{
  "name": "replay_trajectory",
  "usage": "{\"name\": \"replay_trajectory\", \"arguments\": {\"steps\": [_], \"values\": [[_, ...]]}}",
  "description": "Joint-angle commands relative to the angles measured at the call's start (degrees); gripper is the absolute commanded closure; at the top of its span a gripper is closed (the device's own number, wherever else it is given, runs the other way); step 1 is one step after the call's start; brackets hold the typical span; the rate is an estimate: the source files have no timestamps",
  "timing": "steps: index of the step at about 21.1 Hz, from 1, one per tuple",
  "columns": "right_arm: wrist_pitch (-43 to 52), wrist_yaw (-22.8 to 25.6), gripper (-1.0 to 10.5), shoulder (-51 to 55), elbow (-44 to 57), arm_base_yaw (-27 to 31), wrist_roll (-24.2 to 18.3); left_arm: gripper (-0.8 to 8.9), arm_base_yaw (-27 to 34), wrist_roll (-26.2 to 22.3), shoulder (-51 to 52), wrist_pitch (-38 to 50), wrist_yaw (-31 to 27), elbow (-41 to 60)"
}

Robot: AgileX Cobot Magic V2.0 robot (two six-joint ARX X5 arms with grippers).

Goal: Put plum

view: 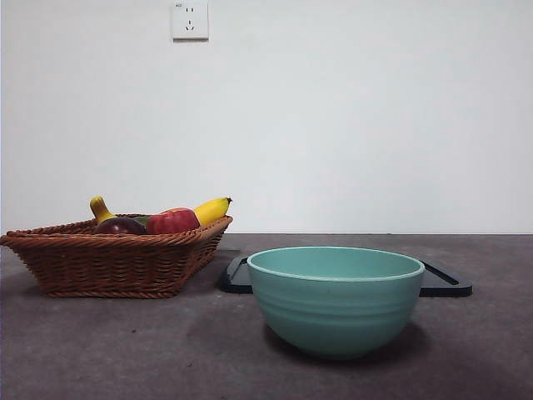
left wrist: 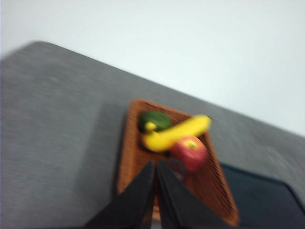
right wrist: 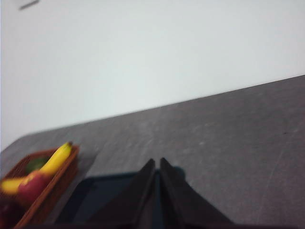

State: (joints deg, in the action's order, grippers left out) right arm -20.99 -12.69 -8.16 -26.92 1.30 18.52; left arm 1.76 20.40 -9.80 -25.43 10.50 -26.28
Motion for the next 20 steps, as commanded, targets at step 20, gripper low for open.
{"name": "replay_trajectory", "arguments": {"steps": [20], "values": [[-31.02, -21.57, 9.4, -31.63, -27.19, -6.93, -20.09, 8.04, -4.61, -23.85, -31.45, -27.52, 21.51, -28.28]]}}
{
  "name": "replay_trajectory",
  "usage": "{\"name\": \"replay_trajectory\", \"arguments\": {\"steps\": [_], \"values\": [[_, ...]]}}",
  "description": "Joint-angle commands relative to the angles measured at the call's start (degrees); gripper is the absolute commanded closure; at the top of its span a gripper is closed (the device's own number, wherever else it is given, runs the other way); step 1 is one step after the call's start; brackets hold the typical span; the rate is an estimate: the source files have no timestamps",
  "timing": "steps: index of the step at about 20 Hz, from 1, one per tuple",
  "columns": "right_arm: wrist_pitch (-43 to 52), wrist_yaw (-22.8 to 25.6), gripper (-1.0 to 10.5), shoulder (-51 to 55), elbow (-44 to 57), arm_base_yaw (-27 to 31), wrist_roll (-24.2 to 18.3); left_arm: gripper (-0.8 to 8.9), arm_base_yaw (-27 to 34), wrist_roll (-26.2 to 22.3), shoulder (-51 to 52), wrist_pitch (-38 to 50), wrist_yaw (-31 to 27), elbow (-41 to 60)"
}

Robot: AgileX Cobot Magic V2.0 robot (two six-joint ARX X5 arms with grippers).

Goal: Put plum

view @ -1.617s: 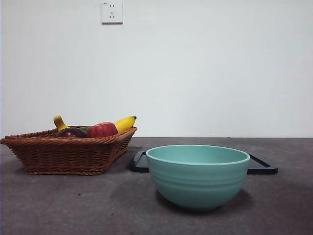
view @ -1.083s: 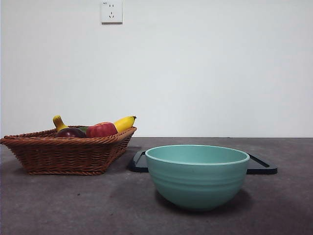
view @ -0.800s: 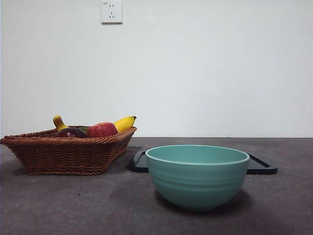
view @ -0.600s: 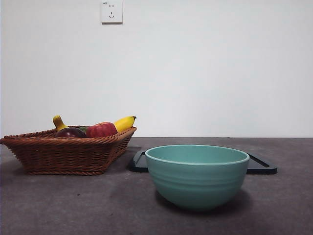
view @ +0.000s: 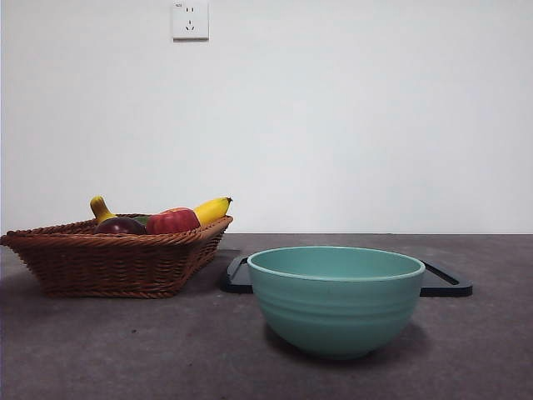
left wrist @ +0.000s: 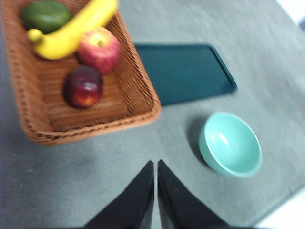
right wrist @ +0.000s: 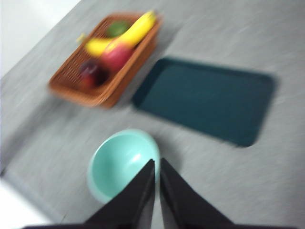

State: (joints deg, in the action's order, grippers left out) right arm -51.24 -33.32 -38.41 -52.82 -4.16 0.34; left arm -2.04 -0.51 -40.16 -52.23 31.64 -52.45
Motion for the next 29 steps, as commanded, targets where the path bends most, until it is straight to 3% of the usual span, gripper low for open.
{"name": "replay_trajectory", "arguments": {"steps": [1, 6, 10, 11, 14, 16, 24, 29], "values": [[-1.66, -1.46, 9.4, -2.49, -1.64, -3.02, -2.54, 8.04, -1.62, -3.28, -1.81, -1.51, 0.37, -2.67], [-2.45, -1.38, 9.4, -5.75, -2.05, -9.44, -2.78, 8.03, -4.17, -4.83, -2.89, -2.89, 0.37, -2.75], [-2.38, -1.20, 9.4, -6.49, -2.05, -11.06, -2.75, 7.68, -4.35, -4.74, -2.84, -2.19, 0.37, -2.75], [-2.36, -1.20, 8.9, -6.47, -2.05, -11.06, -2.75, 6.97, -4.35, -4.39, -2.84, -2.14, 0.37, -2.75], [-2.36, -1.18, 5.9, -6.49, -2.05, -11.08, -2.51, 4.33, -4.35, -4.35, -2.84, -2.16, 0.35, -2.75], [-2.36, -1.18, 5.7, -6.49, -2.05, -11.08, -2.49, 3.73, -4.35, -3.58, -2.84, -2.16, 0.35, -2.75], [-2.38, -1.20, 5.7, -6.47, -2.05, -11.08, -2.45, 3.77, -4.37, -1.29, -3.65, -0.76, -0.33, -2.86], [-2.38, -1.20, 5.7, -6.47, -2.05, -11.08, -2.25, 3.77, -6.08, 0.13, -9.42, 1.27, -6.82, -7.17]]}}
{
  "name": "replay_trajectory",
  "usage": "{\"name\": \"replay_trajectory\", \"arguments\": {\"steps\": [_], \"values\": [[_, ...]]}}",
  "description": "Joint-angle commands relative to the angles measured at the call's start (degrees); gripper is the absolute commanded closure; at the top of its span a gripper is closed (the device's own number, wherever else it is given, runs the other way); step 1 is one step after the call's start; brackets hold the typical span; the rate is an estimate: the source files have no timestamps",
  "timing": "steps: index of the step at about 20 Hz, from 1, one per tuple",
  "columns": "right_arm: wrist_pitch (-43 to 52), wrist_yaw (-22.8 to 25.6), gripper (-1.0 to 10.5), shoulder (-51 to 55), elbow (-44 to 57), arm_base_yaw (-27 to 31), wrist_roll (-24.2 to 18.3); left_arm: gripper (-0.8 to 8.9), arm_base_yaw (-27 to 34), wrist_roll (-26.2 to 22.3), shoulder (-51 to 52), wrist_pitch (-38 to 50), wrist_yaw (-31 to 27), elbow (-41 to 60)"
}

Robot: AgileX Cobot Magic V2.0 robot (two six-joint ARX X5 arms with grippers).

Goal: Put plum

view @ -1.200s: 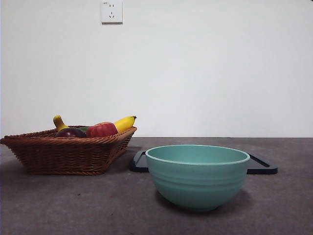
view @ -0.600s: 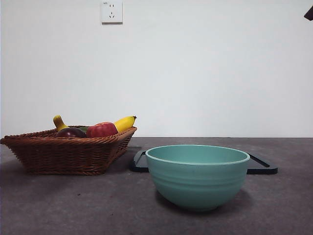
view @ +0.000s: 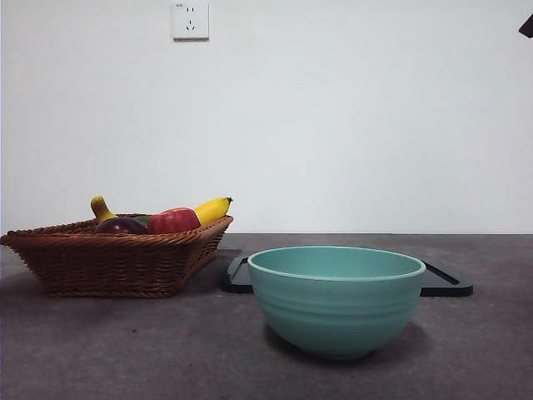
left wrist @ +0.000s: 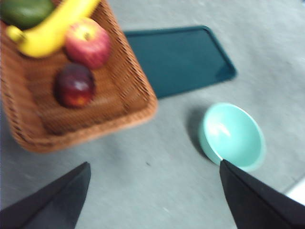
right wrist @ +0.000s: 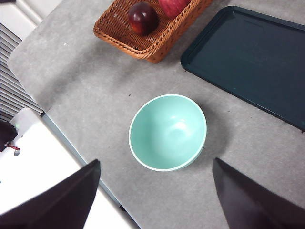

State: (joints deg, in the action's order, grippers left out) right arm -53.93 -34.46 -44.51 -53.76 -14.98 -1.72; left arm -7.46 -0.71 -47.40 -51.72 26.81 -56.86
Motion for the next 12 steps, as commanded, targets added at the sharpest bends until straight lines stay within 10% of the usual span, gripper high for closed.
{"name": "replay_trajectory", "arguments": {"steps": [1, 12], "values": [[0.33, -0.04, 5.7, -0.37, -1.11, -0.26, -0.20, 3.78, -1.36, 0.33, -4.37, 0.79, -3.23, -4.15], [0.63, -0.04, 5.7, -0.37, -1.11, -0.26, -0.20, 3.82, -9.40, -0.33, -31.65, 7.63, -15.47, -15.67]]}}
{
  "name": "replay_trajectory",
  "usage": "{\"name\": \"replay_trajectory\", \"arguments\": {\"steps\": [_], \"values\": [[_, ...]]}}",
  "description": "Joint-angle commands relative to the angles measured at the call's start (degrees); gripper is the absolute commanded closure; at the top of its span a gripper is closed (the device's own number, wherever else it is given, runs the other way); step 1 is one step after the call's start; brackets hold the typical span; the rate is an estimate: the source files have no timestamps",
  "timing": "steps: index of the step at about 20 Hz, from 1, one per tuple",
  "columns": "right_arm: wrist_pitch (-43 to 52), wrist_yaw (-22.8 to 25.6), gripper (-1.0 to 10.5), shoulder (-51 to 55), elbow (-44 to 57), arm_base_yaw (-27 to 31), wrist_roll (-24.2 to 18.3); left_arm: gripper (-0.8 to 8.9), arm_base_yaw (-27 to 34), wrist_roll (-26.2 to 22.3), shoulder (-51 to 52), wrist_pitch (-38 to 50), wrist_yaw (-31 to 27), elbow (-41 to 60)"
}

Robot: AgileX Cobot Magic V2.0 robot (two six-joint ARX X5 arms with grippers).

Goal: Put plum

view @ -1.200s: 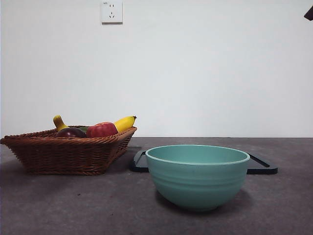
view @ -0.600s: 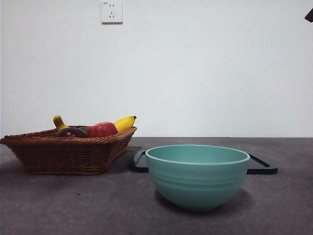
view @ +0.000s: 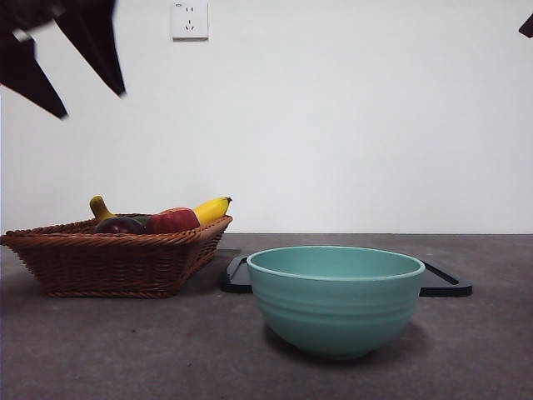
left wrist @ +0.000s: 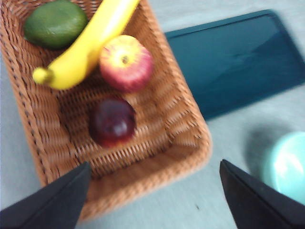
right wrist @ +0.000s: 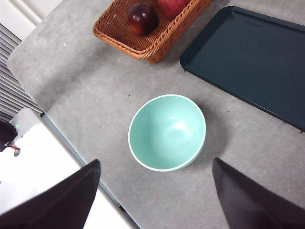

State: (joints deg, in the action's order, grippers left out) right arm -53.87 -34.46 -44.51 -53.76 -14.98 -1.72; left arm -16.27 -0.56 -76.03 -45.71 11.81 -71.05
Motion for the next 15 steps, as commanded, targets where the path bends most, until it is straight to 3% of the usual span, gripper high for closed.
{"name": "replay_trajectory", "arguments": {"steps": [1, 7, 15], "values": [[0.70, -0.04, 5.7, -0.37, -1.11, -0.26, -0.20, 3.81, -0.87, -0.48, -5.07, 2.97, -0.50, -1.66], [0.74, 0.00, 5.7, -0.39, -1.11, -0.26, -0.22, 3.82, -1.70, -2.29, -15.54, 8.72, -6.01, -1.66], [0.74, 0.00, 5.7, -0.39, -1.11, -0.26, -0.22, 3.81, -1.70, -3.96, -25.38, 12.76, -8.50, -1.66]]}}
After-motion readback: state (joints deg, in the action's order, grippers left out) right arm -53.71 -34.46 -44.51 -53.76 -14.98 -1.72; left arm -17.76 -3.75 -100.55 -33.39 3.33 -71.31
